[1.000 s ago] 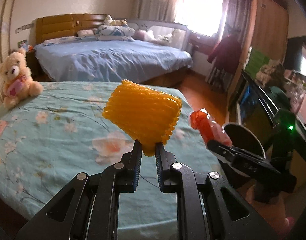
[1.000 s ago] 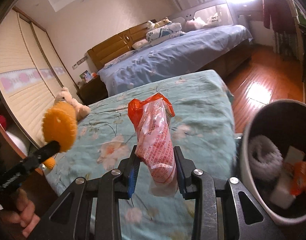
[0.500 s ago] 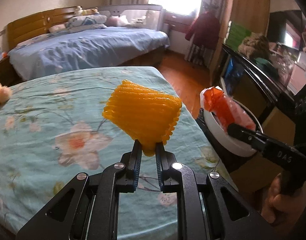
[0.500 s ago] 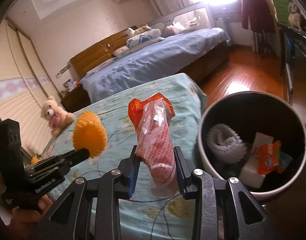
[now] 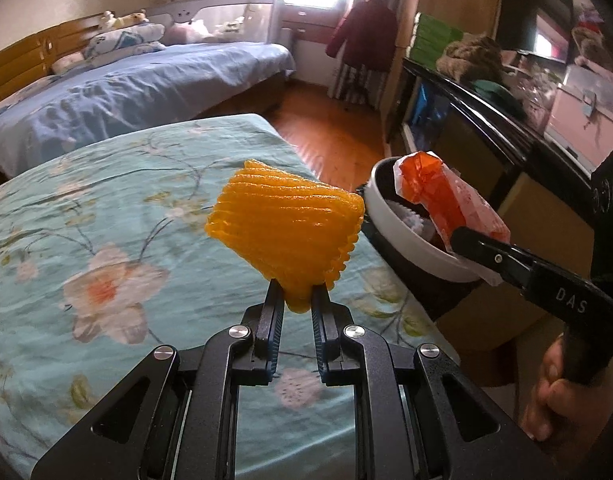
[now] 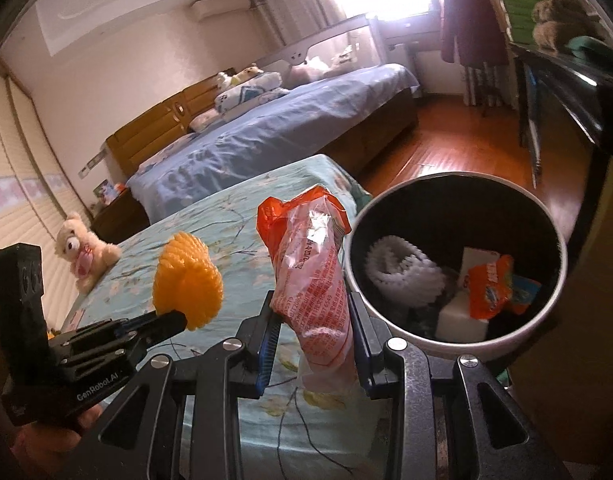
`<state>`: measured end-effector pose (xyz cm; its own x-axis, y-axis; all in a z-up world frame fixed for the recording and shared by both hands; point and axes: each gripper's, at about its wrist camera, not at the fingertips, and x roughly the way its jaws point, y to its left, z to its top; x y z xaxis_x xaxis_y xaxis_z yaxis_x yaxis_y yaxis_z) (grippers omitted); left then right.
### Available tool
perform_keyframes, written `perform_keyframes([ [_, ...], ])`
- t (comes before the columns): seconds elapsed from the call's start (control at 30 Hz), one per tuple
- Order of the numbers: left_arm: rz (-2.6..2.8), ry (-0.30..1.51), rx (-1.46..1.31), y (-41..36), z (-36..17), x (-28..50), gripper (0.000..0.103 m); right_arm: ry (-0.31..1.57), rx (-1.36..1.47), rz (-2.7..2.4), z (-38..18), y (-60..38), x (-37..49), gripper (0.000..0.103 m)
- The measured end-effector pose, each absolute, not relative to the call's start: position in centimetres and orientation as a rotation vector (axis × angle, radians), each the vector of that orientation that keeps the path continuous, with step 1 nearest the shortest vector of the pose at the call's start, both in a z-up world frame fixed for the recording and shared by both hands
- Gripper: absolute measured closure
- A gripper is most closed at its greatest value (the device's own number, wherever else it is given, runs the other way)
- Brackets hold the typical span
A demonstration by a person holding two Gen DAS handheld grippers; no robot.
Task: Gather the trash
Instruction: 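Carry the orange foam net and wrapper over the trash bin with both tools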
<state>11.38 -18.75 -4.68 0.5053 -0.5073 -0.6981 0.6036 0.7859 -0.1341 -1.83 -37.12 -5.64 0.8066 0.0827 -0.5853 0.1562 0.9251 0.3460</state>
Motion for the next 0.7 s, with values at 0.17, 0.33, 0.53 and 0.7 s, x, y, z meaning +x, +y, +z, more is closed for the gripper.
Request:
perform_keyframes([
  [0.17, -0.719, 0.786, 0.152, -20.5, -4.0, 11.2, 0.09, 0.623, 0.395, -0.073, -5.1, -38.0, -2.6, 0.07],
  [0.33, -0.753, 0.793, 0.164, -22.2, -3.9, 11.1, 0.09, 0.607, 0.405, -0.107, -4.7, -39.5, -3.3, 0.07],
  [0.53, -0.781, 0.78, 0.179, -23.6, -3.4, 10.8, 0.09, 0.602, 0.413, -0.145, -4.5, -40.7, -3.9, 0.07],
  [0.7, -0.798, 0.772, 0.191, -24.5, -3.0, 10.8, 0.09, 0.6, 0.418, -0.162, -4.5, -41.3, -4.1, 0.069],
])
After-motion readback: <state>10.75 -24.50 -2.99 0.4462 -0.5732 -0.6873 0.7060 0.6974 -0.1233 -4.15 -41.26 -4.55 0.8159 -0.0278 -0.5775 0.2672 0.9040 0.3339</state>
